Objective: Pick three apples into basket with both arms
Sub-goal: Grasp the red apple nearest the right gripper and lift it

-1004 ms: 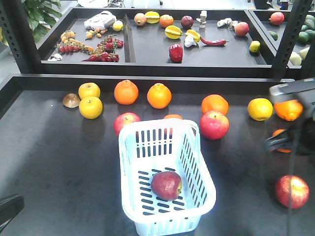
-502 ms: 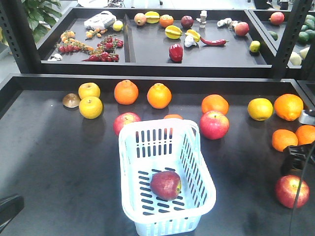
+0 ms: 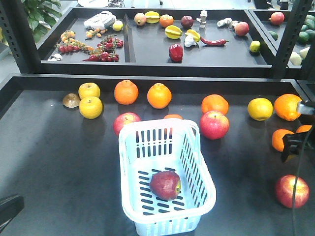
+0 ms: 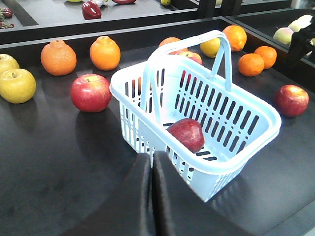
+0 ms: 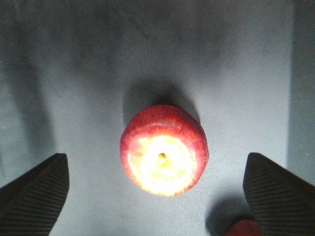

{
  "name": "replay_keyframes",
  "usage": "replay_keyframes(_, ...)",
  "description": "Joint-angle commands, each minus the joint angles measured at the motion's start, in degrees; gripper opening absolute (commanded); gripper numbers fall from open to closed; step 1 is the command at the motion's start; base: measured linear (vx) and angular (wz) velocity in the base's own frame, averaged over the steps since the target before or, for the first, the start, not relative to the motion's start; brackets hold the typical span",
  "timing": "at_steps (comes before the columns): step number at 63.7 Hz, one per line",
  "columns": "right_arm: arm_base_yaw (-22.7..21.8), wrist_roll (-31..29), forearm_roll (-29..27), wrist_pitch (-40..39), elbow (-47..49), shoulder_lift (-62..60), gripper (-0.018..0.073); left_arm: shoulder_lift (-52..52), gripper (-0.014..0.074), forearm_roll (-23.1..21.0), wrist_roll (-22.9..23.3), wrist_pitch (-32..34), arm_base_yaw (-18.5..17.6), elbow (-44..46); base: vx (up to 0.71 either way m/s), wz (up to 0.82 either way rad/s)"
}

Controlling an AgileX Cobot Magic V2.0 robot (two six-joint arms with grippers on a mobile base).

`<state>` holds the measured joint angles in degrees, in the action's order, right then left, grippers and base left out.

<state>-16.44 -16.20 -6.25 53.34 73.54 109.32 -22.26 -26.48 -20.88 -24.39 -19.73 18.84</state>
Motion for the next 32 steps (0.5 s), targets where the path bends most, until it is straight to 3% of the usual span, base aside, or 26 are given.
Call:
replay_keyframes(1, -0.3, 0.1, 0.7, 0.3, 1.8, -0.4, 0.0668, -0.3, -0.0006, -1.2, 0.5, 3.2, -0.1, 1.4, 0.00, 0.00)
replay_keyframes(32, -0.3, 0.3, 1.5, 0.4, 1.8, 7.9, 0.0652, -0.3, -0.0006, -1.2, 0.5, 3.2, -0.1, 1.4, 0.00, 0.00)
